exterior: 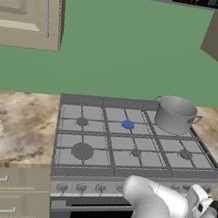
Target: Turn off the rear center burner of the stove.
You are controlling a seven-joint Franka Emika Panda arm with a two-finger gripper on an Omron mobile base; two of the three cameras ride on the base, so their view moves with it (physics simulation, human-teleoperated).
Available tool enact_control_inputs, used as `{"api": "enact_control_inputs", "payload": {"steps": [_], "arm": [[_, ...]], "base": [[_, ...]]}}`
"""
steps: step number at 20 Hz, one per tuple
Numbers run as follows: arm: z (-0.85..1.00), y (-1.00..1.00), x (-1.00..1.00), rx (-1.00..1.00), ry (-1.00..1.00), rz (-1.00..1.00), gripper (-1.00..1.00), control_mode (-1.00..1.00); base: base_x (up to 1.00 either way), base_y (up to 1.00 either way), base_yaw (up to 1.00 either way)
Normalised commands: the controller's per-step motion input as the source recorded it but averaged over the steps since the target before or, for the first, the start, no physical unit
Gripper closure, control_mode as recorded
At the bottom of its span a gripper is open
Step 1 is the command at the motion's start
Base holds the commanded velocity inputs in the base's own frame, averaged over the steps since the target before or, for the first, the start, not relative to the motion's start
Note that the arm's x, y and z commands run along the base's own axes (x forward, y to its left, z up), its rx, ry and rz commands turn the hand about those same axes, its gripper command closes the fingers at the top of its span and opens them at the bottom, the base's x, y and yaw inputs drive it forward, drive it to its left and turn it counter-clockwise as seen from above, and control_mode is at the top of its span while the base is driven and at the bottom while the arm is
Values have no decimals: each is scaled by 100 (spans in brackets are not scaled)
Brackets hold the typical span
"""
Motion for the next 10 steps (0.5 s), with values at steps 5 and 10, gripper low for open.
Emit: {"api": "enact_control_inputs", "payload": {"steps": [5, 10], "arm": [[-11, -6, 5, 0, 0, -1, -100, -100], [-9, -12, 10, 0, 0, -1, -100, -100]], "base": [[0, 0, 0], [0, 0, 0]]}}
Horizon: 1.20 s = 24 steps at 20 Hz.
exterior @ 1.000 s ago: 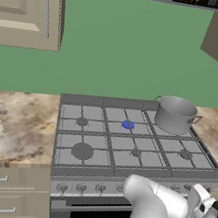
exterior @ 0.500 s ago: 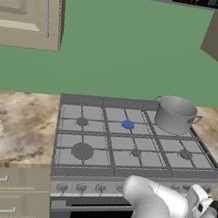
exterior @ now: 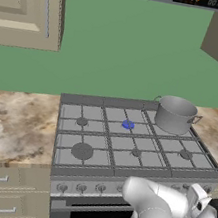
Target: Turn off the rear center burner of the stove.
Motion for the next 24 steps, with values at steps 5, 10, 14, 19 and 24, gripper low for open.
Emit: {"api": "enact_control_inputs", "payload": {"steps": [5, 10, 14, 19, 24], "arm": [[-10, -9, 8, 0, 0, 0, -100, -100], [-14, -5, 2, 0, 0, -1, -100, -100], [-16, 0, 9, 0, 0, -2, -100, -100], [-17, 0, 15, 0, 0, -2, -100, -100], [-15, 0, 14, 0, 0, -2, -100, -100]], "base": [[0, 0, 0], [0, 0, 0], [0, 0, 0], [0, 0, 0], [0, 0, 0]]}}
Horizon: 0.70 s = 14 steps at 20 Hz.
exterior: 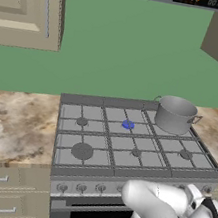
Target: Turn off the rear center burner of the stove.
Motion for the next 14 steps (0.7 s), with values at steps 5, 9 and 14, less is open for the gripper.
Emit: {"api": "enact_control_inputs", "payload": {"steps": [5, 9, 14], "arm": [[-13, -7, 13, 0, 0, -2, -100, -100], [-9, -7, 16, 0, 0, -1, -100, -100], [-10, -6, 15, 0, 0, -1, -100, -100]], "base": [[0, 0, 0], [0, 0, 0], [0, 0, 0]]}}
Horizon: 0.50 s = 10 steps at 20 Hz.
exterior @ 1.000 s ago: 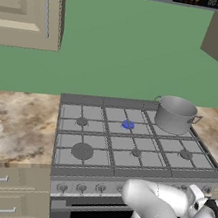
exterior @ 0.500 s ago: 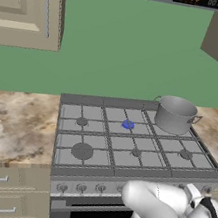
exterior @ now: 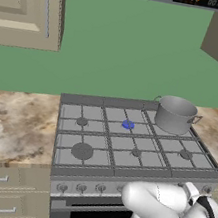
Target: Turn off the rear center burner of the stove.
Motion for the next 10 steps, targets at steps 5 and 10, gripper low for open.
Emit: {"api": "enact_control_inputs", "payload": {"steps": [5, 10], "arm": [[-14, -5, 11, 0, 0, -1, -100, -100], [-23, -9, 8, 0, 0, -1, -100, -100]], "base": [[0, 0, 0], [0, 0, 0]]}}
